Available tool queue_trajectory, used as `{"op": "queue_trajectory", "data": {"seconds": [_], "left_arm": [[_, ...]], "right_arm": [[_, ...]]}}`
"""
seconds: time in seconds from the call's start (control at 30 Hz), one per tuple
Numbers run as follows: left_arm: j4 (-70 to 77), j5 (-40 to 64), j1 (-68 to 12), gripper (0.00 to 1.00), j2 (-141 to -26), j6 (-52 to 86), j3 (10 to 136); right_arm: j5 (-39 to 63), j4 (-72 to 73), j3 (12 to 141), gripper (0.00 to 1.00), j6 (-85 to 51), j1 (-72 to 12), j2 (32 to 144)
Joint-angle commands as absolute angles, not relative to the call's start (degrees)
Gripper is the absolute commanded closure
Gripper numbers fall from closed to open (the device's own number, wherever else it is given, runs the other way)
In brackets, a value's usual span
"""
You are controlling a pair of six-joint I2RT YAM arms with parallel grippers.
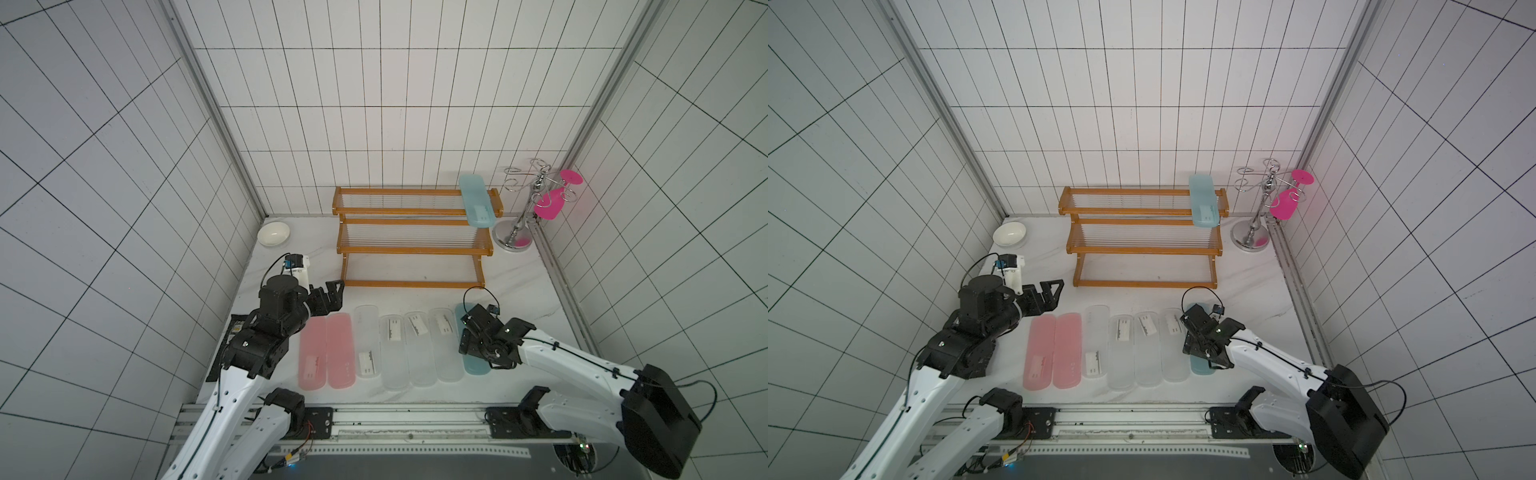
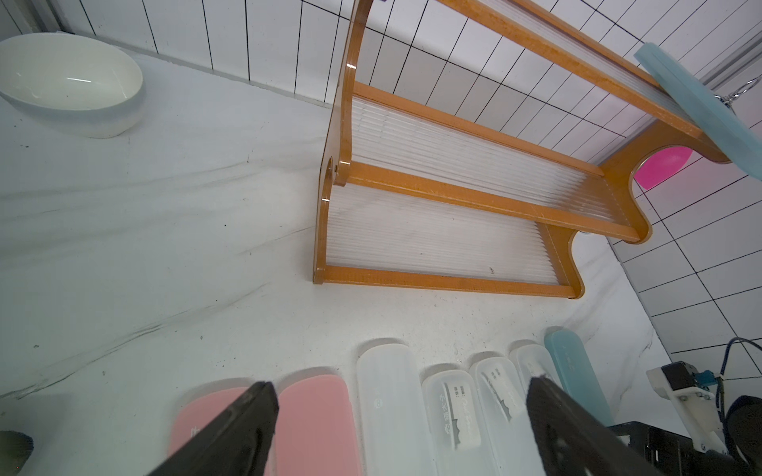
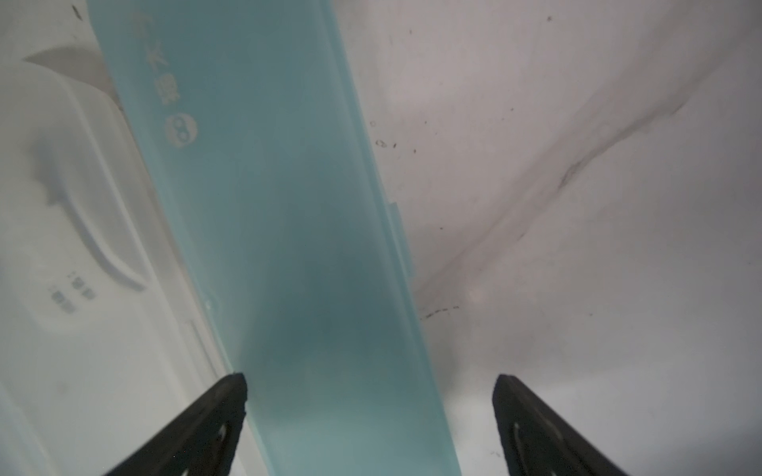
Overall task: Place the pencil cases on the shelf according to color
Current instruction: Pick up the pencil case from the center of the board.
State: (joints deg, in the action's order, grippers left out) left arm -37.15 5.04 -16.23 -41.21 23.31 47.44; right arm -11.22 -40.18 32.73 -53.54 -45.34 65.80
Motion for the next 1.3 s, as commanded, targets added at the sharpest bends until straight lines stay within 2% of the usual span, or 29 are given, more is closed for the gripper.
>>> {"op": "queue_trajectory", "data": {"seconds": [0.0, 0.3, 0.77, 0.93, 1.1, 1.27], "left_arm": [[-37.4, 5.9, -16.0, 0.01, -40.6, 23.3, 47.2], [-37.4, 6.3, -16.0, 0.02, -40.2, 24.0, 47.0], [-37.3, 7.8, -16.0, 0.01, -40.3, 25.1, 46.8], [-37.2, 7.6, -16.0, 0.01, -40.4, 25.0, 46.8], [-37.4, 7.1, -15.9, 0.01, -40.1, 25.0, 46.7], [-37.3, 7.5, -15.9, 0.02, -40.0, 25.2, 46.6]], "right_arm": [[-11.6, -45.9, 35.2, 0.04, -52.7, -45.4, 66.6], [-10.2, -44.8, 38.8, 0.04, -50.9, -44.6, 73.5], [-5.0, -47.6, 42.6, 0.04, -37.2, -26.0, 72.0], [-6.4, -52.9, 45.4, 0.04, -35.5, -27.0, 66.8], [-8.3, -55.6, 43.3, 0.04, -40.8, -32.9, 59.8], [-8.3, -54.1, 40.4, 0.04, -44.7, -36.0, 61.3]]}}
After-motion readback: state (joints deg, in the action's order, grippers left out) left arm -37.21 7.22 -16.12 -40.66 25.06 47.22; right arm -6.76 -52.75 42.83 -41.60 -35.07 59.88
